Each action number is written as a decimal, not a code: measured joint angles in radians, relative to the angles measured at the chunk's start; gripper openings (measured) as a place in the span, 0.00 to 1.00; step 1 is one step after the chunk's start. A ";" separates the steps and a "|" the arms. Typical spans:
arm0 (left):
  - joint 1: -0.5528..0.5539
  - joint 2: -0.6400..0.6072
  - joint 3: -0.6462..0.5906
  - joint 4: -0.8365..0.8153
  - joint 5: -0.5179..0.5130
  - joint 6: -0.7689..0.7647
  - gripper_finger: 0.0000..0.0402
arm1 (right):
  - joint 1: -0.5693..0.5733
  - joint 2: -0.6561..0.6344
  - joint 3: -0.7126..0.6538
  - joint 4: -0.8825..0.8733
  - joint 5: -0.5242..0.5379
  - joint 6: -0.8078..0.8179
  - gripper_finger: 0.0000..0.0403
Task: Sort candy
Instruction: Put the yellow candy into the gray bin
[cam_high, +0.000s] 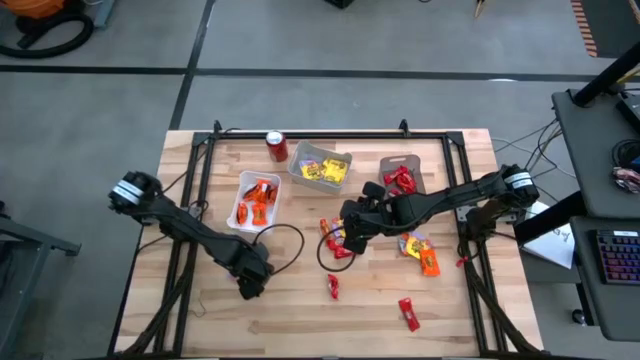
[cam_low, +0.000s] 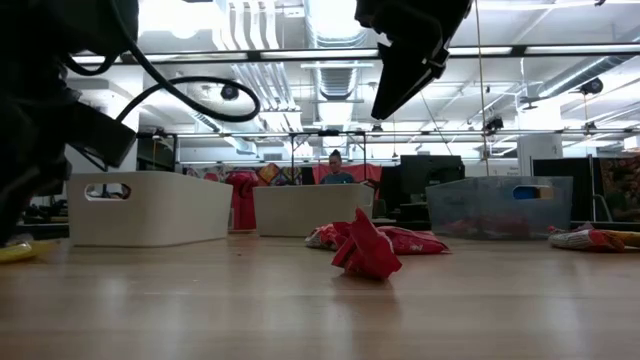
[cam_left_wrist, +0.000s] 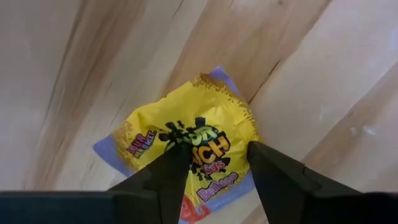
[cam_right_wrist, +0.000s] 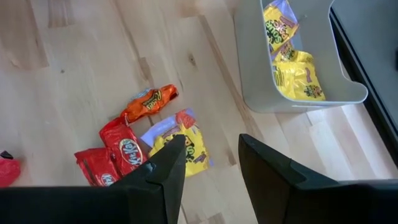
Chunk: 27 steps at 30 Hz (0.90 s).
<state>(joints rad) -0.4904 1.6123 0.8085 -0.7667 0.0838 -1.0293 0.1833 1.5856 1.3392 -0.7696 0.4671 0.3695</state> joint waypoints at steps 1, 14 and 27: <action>0.000 0.010 0.000 0.001 0.000 0.005 0.40 | 0.000 0.000 -0.004 0.000 0.000 0.004 0.35; -0.005 -0.007 0.010 0.012 0.010 0.105 0.13 | 0.000 0.000 -0.027 0.001 0.000 0.032 0.35; -0.013 -0.129 0.013 0.060 -0.013 0.356 0.03 | 0.035 0.000 -0.054 0.095 -0.040 -0.050 0.35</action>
<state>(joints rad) -0.5030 1.4837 0.8211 -0.7062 0.0708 -0.6731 0.2179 1.5860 1.2850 -0.6748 0.4275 0.3197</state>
